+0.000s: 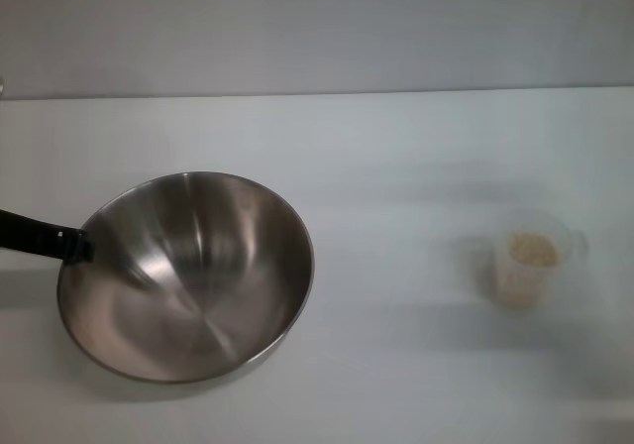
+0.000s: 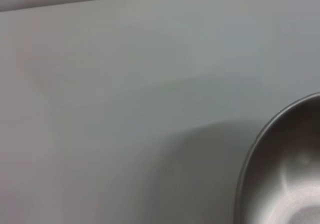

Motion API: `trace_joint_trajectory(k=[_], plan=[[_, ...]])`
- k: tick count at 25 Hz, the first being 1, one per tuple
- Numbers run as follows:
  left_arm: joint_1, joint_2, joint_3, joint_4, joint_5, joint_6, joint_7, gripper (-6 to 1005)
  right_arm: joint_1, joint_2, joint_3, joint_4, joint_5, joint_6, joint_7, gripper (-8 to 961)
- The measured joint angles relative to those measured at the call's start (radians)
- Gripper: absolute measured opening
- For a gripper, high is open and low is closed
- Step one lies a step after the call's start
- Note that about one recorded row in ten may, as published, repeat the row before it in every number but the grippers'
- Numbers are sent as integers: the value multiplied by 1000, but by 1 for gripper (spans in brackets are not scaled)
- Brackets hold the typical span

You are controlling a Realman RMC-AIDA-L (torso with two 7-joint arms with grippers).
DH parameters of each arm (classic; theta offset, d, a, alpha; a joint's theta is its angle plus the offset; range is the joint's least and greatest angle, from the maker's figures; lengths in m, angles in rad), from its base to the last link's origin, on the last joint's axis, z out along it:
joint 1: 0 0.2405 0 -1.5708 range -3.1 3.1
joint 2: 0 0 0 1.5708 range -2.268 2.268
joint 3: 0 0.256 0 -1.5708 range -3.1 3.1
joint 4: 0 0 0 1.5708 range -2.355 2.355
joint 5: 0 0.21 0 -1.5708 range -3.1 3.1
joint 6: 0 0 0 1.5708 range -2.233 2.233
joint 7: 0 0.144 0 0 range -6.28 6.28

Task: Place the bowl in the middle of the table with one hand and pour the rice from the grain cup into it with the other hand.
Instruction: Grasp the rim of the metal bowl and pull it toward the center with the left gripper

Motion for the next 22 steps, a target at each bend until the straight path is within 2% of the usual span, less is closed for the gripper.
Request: trace_joint_trajectory(k=[1, 12, 22], plan=[[-4, 0, -1, 5, 0, -1, 2, 236, 0, 0, 0, 0, 0, 0, 1, 635], [-31, 2, -7, 46, 2, -3, 24, 230, 1, 0, 1, 0, 0, -6, 1, 634], [-41, 1, -12, 46, 0, -2, 27, 102, 1, 0, 2, -4, 0, -2, 1, 633]])
